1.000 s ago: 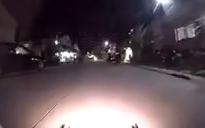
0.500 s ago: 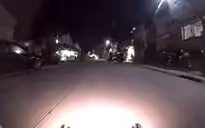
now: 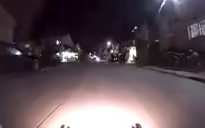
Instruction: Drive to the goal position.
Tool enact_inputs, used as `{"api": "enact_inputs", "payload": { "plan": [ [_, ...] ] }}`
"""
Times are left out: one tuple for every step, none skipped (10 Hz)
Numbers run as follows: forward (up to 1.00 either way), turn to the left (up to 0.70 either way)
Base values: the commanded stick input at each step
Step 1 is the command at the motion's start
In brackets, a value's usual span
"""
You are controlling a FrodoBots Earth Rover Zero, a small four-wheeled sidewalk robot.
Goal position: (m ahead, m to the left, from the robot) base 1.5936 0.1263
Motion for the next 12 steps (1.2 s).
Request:
{"api": "enact_inputs", "payload": {
  "plan": [
    [0.85,0.00],
    [0.85,0.00],
    [0.85,0.00],
    [0.85,0.00],
    [0.85,0.00],
    [0.85,-0.12],
    [0.85,-0.25],
    [0.85,-0.22],
    [0.85,0.00],
    [0.85,0.00],
    [0.85,0.00],
    [0.85,0.00]
  ]
}}
